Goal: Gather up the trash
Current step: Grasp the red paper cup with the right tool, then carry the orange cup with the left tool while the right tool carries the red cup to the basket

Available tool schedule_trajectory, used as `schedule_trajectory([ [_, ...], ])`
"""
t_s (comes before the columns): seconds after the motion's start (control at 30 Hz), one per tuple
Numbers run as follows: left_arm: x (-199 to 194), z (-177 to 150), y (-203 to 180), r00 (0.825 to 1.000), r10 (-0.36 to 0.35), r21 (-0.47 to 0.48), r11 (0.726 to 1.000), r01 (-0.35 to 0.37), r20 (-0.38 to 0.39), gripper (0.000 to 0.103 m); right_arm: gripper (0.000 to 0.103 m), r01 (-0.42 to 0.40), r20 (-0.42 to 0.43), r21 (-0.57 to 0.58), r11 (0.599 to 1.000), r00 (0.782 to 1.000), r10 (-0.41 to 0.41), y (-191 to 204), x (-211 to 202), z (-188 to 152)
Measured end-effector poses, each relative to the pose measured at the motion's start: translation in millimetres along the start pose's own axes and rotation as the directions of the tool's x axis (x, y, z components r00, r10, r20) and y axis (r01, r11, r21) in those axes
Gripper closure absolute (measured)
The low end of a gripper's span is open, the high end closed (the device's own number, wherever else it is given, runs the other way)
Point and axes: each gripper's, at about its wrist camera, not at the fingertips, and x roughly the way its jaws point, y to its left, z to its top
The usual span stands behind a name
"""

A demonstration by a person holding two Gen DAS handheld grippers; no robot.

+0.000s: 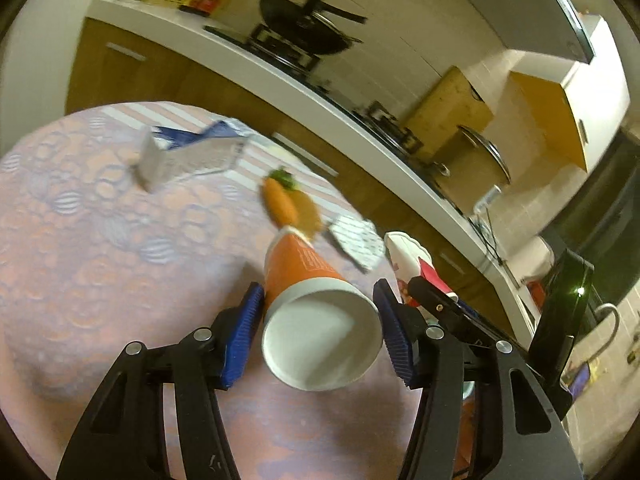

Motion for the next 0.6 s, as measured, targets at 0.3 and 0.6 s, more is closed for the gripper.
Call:
schedule_trajectory([
  [0.3,27.6,-0.2,-56.5,0.998,-0.057,0.076,0.995,0.059,-0.036,0.049,0.038,0.057,0.038,0.098,0.994,0.997,-0.061,-69.3,-31.2,-4.5],
  [0.6,68.4,-0.5,-132.9,0.989,-0.124,0.183,0.974,0.136,-0.077,0.049,0.038,0.156,0.089,0.176,0.972,0.981,-0.174,-136.5,-64.4,-13.2],
])
